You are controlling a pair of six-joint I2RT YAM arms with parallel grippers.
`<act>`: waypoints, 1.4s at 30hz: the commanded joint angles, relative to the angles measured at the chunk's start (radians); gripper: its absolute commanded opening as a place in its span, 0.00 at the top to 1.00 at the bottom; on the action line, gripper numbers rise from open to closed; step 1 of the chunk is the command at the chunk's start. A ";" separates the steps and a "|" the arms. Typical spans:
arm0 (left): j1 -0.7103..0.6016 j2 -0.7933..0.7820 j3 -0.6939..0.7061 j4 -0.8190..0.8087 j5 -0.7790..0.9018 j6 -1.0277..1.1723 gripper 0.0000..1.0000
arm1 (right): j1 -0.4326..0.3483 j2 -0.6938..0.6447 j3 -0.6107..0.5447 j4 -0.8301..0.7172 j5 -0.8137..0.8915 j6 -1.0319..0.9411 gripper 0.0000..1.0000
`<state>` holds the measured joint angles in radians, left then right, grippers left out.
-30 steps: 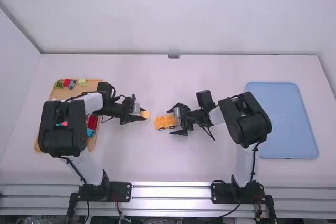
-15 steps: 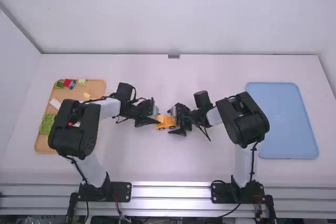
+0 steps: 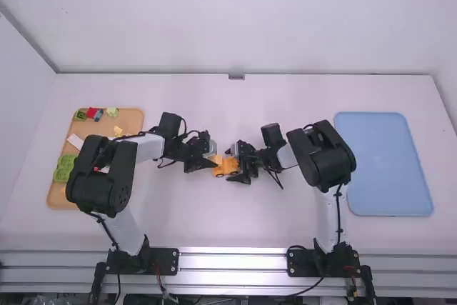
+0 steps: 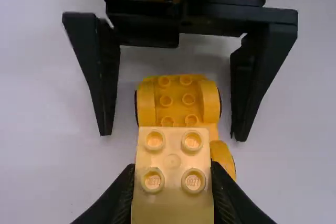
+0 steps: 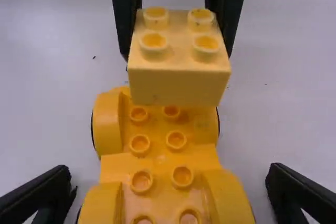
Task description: Assemble lego blocks to make yellow taxi
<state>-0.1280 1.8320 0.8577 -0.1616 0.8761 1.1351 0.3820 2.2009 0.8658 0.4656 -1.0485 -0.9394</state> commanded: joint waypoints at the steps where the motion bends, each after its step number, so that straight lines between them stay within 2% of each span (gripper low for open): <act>1: 0.000 -0.026 -0.016 -0.005 -0.032 -0.058 0.98 | -0.003 0.017 0.021 -0.026 -0.011 -0.039 0.12; 2: -0.003 -0.026 -0.016 -0.006 -0.031 -0.058 0.98 | -0.003 0.017 0.023 -0.029 -0.005 -0.041 0.17; 4: -0.016 -0.026 -0.016 -0.005 -0.025 -0.063 0.98 | -0.002 0.017 0.026 -0.034 0.010 -0.027 0.35; 8: -0.034 -0.027 -0.016 0.018 -0.048 -0.072 0.98 | -0.013 0.017 0.026 -0.031 0.010 -0.027 0.44; 11: -0.051 -0.027 -0.016 0.040 -0.055 -0.068 0.98 | -0.026 0.017 0.029 -0.032 0.010 -0.024 0.43; 16: -0.055 -0.027 -0.016 0.092 -0.047 -0.072 0.98 | -0.035 0.017 0.046 -0.025 0.083 0.090 0.43; 24: -0.055 0.000 -0.008 0.194 -0.026 -0.065 0.98 | -0.036 0.017 0.044 -0.026 0.086 0.079 0.43; 40: -0.056 0.029 0.039 0.136 -0.027 -0.024 0.98 | -0.049 0.017 0.043 -0.021 0.085 0.105 0.42; 42: -0.055 0.035 0.075 0.074 -0.007 0.005 0.98 | -0.048 0.017 0.043 -0.025 0.085 0.105 0.42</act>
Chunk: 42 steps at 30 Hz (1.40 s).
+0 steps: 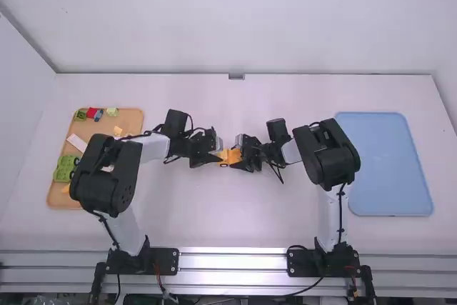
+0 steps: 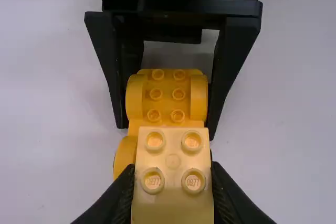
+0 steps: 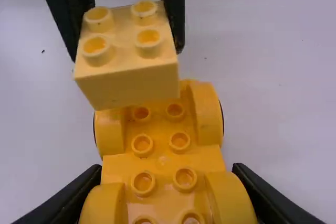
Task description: Assemble lego blocks to make yellow taxi
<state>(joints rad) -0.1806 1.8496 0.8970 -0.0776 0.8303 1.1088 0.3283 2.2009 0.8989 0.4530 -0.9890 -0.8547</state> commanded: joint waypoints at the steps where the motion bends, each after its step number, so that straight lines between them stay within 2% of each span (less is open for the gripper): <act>1: -0.003 0.019 0.047 -0.033 0.040 0.061 0.98 | 0.005 0.017 0.010 -0.012 0.025 0.020 0.42; 13: -0.023 0.079 0.097 -0.101 0.071 0.070 0.98 | 0.006 0.017 0.010 -0.012 0.025 0.021 0.42; 26: -0.027 0.079 0.065 -0.034 0.015 0.005 0.98 | 0.006 0.017 0.010 -0.012 0.025 0.021 0.42; 42: -0.034 0.079 0.054 -0.032 0.014 0.010 0.98 | 0.006 0.017 0.010 -0.012 0.025 0.021 0.42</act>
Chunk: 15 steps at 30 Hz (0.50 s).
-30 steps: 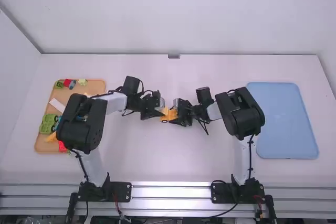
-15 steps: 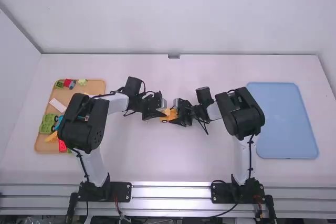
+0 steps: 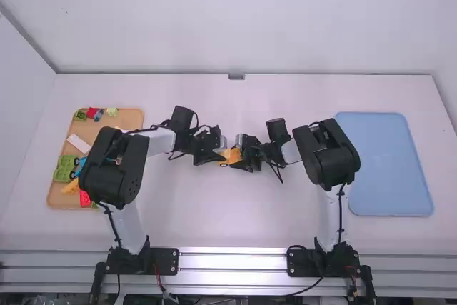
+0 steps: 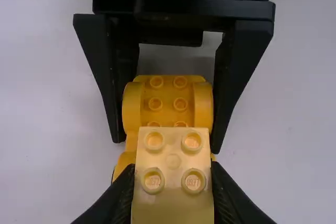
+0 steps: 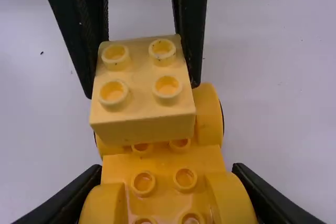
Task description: Assemble lego blocks to make yellow taxi
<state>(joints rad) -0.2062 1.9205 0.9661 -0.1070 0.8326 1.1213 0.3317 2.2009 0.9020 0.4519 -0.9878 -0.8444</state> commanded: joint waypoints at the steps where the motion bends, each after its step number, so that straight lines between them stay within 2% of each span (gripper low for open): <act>1: -0.012 0.008 -0.020 0.008 0.011 -0.003 0.98 | 0.003 0.017 0.007 -0.011 0.024 0.010 0.42; 15: -0.011 0.008 -0.025 0.021 -0.037 -0.015 0.98 | 0.003 0.017 0.006 -0.014 0.021 0.010 0.42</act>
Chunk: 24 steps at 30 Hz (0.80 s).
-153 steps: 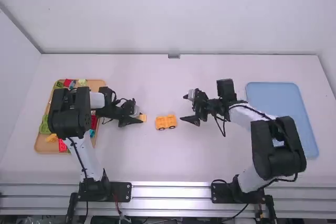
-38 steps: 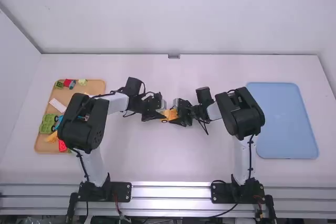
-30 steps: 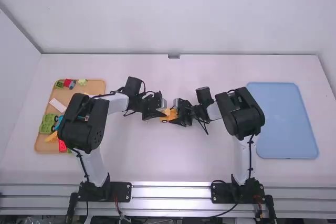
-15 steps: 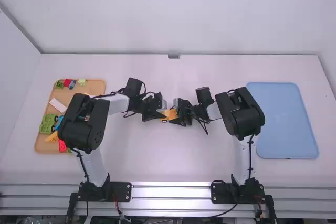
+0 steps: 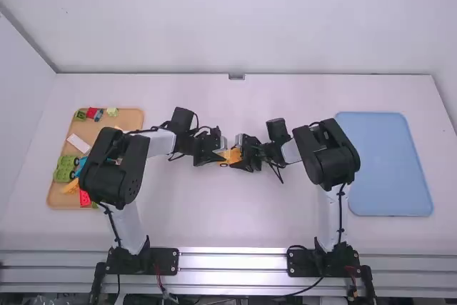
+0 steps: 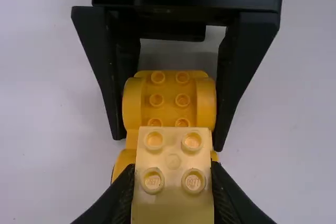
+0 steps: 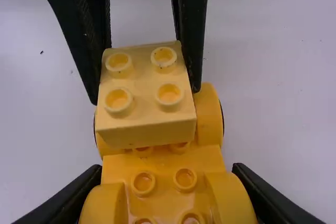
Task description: Assemble lego blocks to make yellow taxi
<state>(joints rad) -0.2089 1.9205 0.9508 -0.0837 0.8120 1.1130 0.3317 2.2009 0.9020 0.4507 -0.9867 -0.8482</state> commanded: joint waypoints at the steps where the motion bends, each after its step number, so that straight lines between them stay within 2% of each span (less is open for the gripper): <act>1: -0.011 0.008 -0.010 -0.002 -0.017 -0.006 0.98 | 0.003 0.017 0.006 -0.013 0.019 0.014 0.42; 20: -0.014 0.008 -0.010 0.009 -0.017 -0.010 0.98 | 0.003 0.017 0.006 -0.014 0.019 0.014 0.42; 24: -0.014 0.008 -0.010 0.006 -0.016 -0.009 0.88 | 0.003 0.017 0.007 -0.014 0.019 0.014 0.39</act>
<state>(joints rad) -0.2104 1.9205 0.9504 -0.0704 0.7952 1.1061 0.3317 2.2009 0.9020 0.4500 -0.9878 -0.8478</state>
